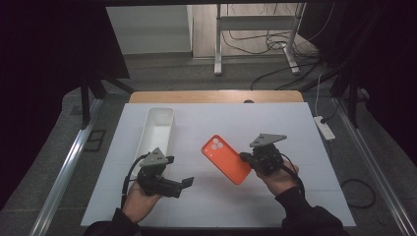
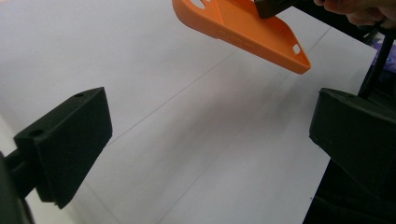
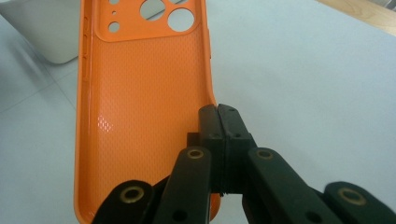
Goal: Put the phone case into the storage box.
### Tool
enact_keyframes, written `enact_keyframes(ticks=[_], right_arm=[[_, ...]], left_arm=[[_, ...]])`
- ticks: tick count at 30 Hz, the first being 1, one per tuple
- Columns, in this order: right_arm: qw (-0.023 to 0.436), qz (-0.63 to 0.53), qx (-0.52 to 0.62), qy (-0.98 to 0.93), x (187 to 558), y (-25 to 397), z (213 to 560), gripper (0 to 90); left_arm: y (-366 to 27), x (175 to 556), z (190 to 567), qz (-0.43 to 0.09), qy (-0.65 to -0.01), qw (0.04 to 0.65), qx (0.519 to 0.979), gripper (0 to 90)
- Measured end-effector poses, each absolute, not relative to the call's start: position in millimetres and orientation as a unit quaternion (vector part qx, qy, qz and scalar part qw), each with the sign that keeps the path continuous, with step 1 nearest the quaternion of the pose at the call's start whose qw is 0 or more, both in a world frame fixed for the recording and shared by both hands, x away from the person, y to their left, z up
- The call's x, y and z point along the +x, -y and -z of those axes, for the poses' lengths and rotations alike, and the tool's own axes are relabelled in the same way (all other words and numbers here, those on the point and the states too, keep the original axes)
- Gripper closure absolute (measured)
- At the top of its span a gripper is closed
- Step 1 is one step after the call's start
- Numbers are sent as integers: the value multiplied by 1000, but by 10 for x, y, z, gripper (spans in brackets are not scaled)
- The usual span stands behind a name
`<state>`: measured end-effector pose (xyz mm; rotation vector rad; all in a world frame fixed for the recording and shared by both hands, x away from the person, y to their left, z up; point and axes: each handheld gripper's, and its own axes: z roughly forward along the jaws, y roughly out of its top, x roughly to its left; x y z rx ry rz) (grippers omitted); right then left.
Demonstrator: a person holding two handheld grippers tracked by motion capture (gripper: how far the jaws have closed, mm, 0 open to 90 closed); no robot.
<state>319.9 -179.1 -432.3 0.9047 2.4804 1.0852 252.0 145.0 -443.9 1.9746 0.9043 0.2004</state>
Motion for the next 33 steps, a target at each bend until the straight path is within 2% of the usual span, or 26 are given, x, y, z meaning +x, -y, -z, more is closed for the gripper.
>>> enact_keyframes(ticks=[10, 33], right_arm=[[152, -391, 321, -849, 3188, 1815, 4277, 896], [168, -407, 313, -842, 3109, 1758, 4232, 896]], left_arm=[[-1248, 2692, 4459, -71, -359, 457, 811, 0], [-943, 2992, 4496, 25, -364, 497, 787, 0]])
